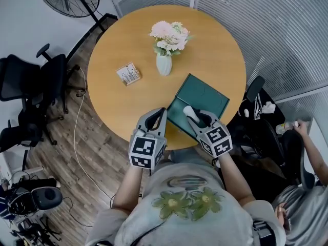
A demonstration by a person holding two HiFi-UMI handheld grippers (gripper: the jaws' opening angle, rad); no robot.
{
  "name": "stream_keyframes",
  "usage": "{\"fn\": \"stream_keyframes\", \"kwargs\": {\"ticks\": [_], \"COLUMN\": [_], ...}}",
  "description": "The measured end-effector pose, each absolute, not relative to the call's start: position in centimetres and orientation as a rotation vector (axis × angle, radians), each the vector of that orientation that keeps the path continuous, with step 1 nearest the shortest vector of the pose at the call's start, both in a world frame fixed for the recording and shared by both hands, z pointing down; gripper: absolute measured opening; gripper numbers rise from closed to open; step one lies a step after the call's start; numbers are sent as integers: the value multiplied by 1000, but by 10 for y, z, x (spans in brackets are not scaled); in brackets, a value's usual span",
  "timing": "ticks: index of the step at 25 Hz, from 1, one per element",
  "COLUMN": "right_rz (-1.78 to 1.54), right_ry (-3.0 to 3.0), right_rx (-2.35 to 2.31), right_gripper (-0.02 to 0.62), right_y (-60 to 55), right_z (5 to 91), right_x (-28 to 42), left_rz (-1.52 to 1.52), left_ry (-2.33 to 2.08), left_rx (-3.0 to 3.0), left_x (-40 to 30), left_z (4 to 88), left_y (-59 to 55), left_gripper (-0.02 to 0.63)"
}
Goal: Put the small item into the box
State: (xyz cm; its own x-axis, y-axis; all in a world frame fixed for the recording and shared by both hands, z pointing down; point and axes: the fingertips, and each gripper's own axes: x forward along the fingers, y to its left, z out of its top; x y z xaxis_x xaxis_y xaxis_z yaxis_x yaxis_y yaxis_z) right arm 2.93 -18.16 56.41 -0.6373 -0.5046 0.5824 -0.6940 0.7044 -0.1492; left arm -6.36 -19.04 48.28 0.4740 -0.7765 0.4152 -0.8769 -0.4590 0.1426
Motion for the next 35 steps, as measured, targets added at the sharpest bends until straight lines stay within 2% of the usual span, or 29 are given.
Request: {"fn": "stream_keyframes", "kwargs": {"ticks": [35], "right_rz": [535], "right_ry": [-2243], "right_rx": [803], "right_gripper": [133], "right_y": [-187], "right_z": [635], "right_x": [17], "left_rz": [435], "left_ry": [-1368], "left_rx": [2364], "left_x": [-66], "left_z": [491], "left_y": [-197], "left_gripper": [3]}}
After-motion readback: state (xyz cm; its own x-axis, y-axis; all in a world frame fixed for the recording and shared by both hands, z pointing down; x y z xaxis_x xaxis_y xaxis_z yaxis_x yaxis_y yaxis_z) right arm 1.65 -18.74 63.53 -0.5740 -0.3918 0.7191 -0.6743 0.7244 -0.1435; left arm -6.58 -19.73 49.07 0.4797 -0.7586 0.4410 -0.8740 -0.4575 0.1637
